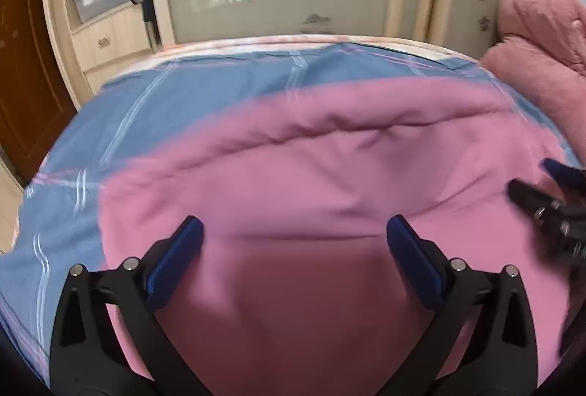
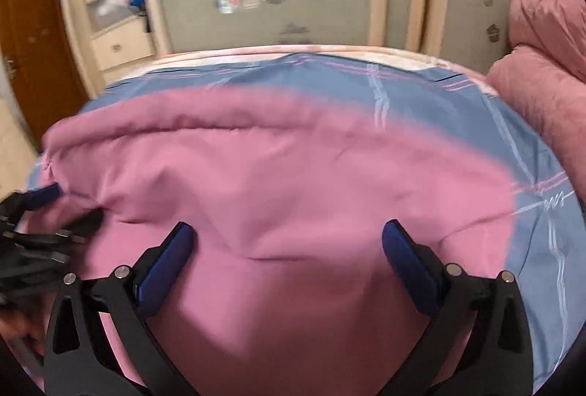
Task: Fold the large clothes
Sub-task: 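Fold the hem over the hood with both tools and lay it down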
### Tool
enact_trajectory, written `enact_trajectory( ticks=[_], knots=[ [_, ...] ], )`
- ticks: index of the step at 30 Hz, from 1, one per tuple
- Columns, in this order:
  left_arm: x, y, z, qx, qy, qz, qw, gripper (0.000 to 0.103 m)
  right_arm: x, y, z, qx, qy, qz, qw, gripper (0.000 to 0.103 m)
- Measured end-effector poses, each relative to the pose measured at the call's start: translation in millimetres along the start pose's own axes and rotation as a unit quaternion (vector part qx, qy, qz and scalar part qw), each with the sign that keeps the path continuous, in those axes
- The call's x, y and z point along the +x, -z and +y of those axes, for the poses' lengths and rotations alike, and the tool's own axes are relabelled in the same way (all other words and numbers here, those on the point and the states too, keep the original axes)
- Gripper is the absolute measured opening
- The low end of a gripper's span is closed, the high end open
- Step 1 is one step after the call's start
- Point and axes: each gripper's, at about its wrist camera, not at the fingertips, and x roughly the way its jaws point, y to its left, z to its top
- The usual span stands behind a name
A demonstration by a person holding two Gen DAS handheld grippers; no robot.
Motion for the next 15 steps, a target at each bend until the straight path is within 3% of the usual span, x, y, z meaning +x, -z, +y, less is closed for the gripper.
enact_trajectory(
  ticks=[2,6,9,13,15],
  knots=[
    [26,-8,22,-0.005,-0.061,0.0,0.9981,0.101,32,-6,-27,0.052,-0.001,0.023,0.998,0.102],
    [69,-10,60,-0.053,-0.069,0.029,0.9958,0.101,65,4,-76,0.125,-0.006,0.048,0.991,0.102],
    [79,-6,71,-0.042,-0.125,0.012,0.9912,0.101,72,13,-91,0.137,-0.007,0.061,0.989,0.094],
    [82,-3,87,-0.084,-0.105,0.023,0.9906,0.101,80,21,-116,0.187,-0.017,0.066,0.98,0.08],
    [82,-2,94,-0.105,-0.109,0.017,0.9884,0.1,78,24,-127,0.215,-0.027,0.047,0.975,0.074]
  ],
)
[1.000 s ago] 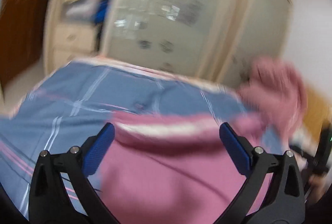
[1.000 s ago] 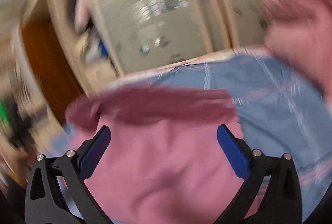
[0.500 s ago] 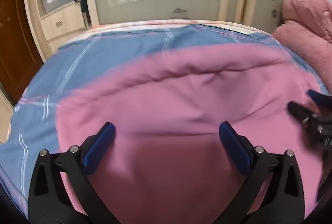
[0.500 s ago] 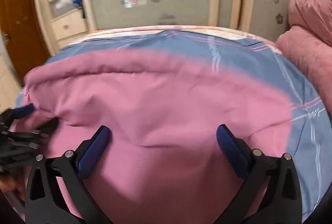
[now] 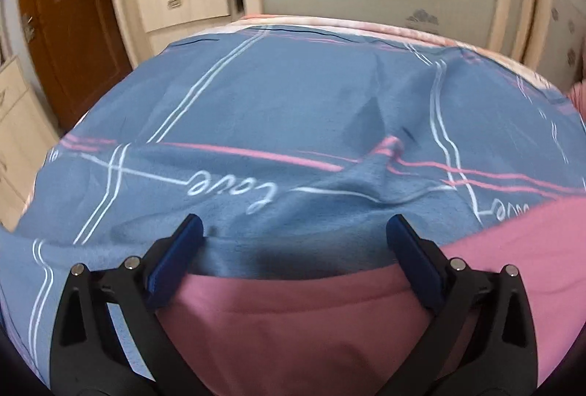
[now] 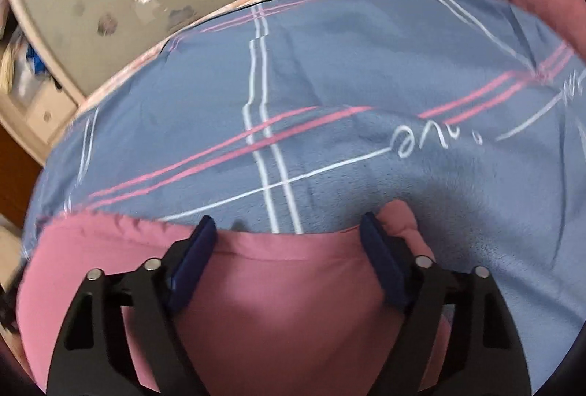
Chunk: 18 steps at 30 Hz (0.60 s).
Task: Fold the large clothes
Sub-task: 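Fold the hem over the hood with both tools and lay it down, then open both tools and withdraw them from the folded jacket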
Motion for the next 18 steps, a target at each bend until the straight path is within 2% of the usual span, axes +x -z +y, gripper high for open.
enact_trajectory(
  ticks=[2,3,4,5,6,7,8,10,11,13,14,16,18],
  knots=[
    [-3,3,27,-0.069,-0.025,-0.016,0.9972,0.1,-7,0,-17,0.044,-0.037,-0.023,0.998,0.066],
    [-4,6,43,-0.107,-0.018,-0.017,0.9939,0.099,-15,2,-34,0.083,-0.065,-0.047,0.993,0.064],
    [-4,11,64,-0.163,-0.01,-0.018,0.9865,0.099,-19,5,-43,0.103,-0.075,-0.06,0.99,0.064],
    [-3,16,74,-0.189,-0.004,-0.018,0.9818,0.099,-21,8,-51,0.12,-0.087,-0.065,0.987,0.064],
    [-1,17,75,-0.191,-0.002,-0.014,0.9815,0.099,-20,10,-50,0.117,-0.087,-0.062,0.987,0.065],
    [-1,15,67,-0.168,-0.019,-0.008,0.9855,0.099,-21,9,-46,0.104,-0.08,-0.06,0.989,0.068],
    [-1,14,58,-0.143,-0.034,-0.007,0.9891,0.098,-21,9,-40,0.089,-0.074,-0.057,0.992,0.077],
    [1,8,41,-0.097,-0.053,-0.003,0.9939,0.098,-20,9,-26,0.054,-0.052,-0.05,0.996,0.085],
    [2,8,37,-0.086,-0.058,-0.001,0.9946,0.098,-22,10,-21,0.04,-0.045,-0.053,0.997,0.093],
    [-2,8,40,-0.09,-0.053,-0.011,0.9945,0.1,-32,15,-8,0.012,-0.029,-0.081,0.996,0.102],
    [-7,10,42,-0.098,-0.049,-0.024,0.9937,0.101,-41,19,-5,0.002,-0.015,-0.104,0.994,0.102],
    [-37,16,49,-0.121,-0.048,-0.095,0.9869,0.101,-65,29,-2,-0.018,0.002,-0.172,0.985,0.102],
    [-74,29,52,-0.137,-0.063,-0.18,0.972,0.101,-97,49,14,-0.058,0.022,-0.26,0.964,0.102]
  ],
)
